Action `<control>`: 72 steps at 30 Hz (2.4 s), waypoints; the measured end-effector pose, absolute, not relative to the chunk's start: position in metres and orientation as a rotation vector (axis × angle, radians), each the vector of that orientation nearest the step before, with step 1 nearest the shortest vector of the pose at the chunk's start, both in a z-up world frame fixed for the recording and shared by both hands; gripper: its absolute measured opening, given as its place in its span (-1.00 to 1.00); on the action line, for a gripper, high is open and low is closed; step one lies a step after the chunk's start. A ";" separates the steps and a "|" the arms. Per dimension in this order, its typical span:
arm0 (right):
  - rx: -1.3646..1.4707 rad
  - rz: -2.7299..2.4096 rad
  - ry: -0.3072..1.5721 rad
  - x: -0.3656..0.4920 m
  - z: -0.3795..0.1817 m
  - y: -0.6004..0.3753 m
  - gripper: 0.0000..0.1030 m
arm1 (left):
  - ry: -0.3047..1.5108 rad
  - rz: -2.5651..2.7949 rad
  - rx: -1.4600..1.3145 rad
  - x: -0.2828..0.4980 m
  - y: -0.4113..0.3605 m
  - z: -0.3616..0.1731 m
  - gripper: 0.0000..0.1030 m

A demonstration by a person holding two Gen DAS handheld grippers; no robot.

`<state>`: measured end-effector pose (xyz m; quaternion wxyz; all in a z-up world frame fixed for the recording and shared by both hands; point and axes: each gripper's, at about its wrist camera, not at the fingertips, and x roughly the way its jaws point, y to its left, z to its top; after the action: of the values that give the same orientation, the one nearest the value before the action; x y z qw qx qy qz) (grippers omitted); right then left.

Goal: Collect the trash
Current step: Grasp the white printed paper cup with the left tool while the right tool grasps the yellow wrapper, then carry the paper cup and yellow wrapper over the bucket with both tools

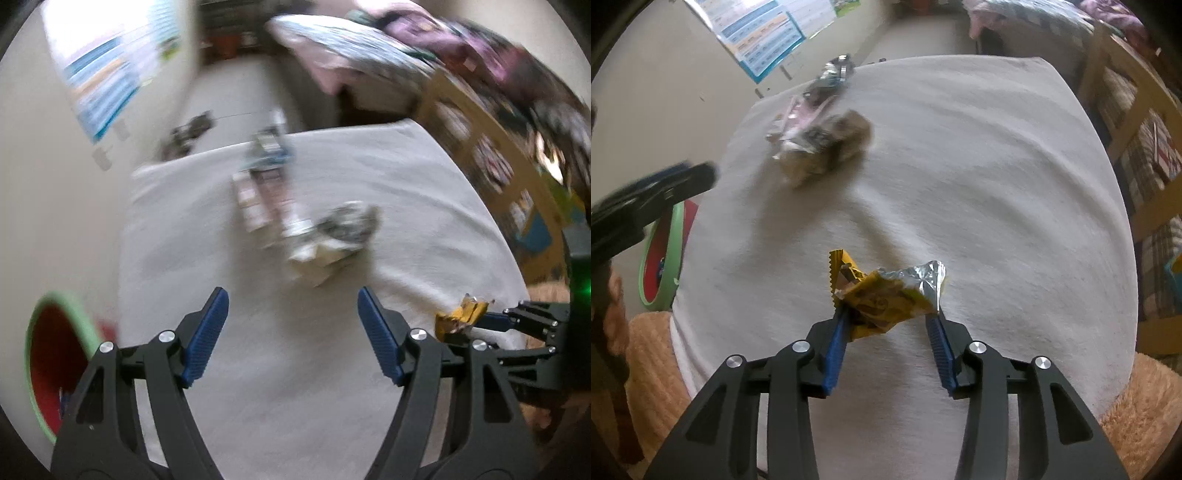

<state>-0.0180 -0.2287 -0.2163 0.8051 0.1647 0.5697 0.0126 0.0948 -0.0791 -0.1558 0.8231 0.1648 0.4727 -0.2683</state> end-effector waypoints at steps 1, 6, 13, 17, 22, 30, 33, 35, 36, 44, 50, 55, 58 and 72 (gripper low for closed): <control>0.365 0.024 1.217 -0.016 -0.218 -0.232 0.05 | 1.004 -0.603 0.399 0.097 -0.095 -0.161 0.35; 0.459 0.022 1.149 -0.020 -0.217 -0.254 0.42 | 0.999 -0.649 0.575 0.110 -0.141 -0.183 0.35; 0.523 0.024 1.119 -0.022 -0.222 -0.272 0.43 | 1.105 -0.609 0.564 0.143 -0.161 -0.213 0.35; 0.542 0.024 1.112 -0.022 -0.223 -0.276 0.43 | 1.147 -0.576 0.612 0.149 -0.168 -0.230 0.35; 0.545 0.023 1.109 -0.022 -0.221 -0.278 0.43 | 1.211 -0.561 0.494 0.154 -0.157 -0.234 0.16; 0.503 0.010 1.127 -0.023 -0.220 -0.273 0.43 | 1.211 -0.595 0.393 0.121 -0.126 -0.213 -0.19; 0.476 0.015 1.146 -0.021 -0.217 -0.265 0.43 | 1.235 -0.581 0.302 0.104 -0.102 -0.206 -0.19; 0.466 0.027 1.150 -0.021 -0.213 -0.260 0.43 | 1.254 -0.549 0.261 0.091 -0.083 -0.208 -0.19; 0.460 0.032 1.150 -0.021 -0.212 -0.259 0.43 | 1.258 -0.537 0.252 0.087 -0.078 -0.208 -0.19; 0.406 0.050 1.212 -0.019 -0.218 -0.239 -0.07 | 1.267 -0.458 0.155 0.067 -0.041 -0.213 -0.13; 0.405 0.060 1.213 -0.023 -0.211 -0.232 -0.55 | 1.223 -0.471 0.102 0.061 -0.030 -0.202 0.09; 0.408 0.067 1.205 -0.029 -0.206 -0.230 -0.50 | 1.212 -0.475 0.093 0.063 -0.030 -0.199 0.12; 0.423 0.064 1.197 -0.033 -0.203 -0.232 -0.37 | 1.233 -0.476 0.094 0.063 -0.031 -0.204 0.12; 0.500 0.032 1.182 -0.027 -0.209 -0.244 0.17 | 1.284 -0.506 0.119 0.049 -0.044 -0.223 0.12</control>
<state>-0.0269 -0.2437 -0.2090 0.8011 0.2330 0.5511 0.0148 0.0492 -0.0437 -0.2228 0.7696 0.0547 0.5918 -0.2335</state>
